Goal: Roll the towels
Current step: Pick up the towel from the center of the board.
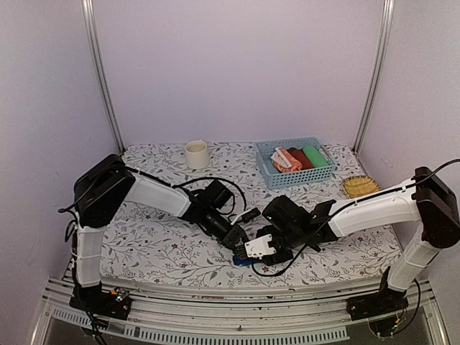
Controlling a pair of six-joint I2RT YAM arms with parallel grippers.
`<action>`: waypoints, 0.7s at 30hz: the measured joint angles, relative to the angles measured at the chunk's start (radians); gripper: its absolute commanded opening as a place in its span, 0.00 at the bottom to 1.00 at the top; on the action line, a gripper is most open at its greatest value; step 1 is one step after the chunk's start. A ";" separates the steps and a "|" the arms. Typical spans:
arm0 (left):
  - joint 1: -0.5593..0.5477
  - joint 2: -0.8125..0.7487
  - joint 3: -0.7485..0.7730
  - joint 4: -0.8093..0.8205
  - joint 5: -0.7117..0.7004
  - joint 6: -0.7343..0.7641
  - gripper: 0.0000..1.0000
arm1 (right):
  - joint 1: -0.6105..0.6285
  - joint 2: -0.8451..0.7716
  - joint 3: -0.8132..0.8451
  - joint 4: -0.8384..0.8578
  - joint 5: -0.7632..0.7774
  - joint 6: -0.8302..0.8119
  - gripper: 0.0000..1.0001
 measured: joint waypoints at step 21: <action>0.064 0.047 -0.048 0.090 0.208 -0.160 0.36 | 0.014 0.106 0.026 0.080 0.033 -0.013 0.21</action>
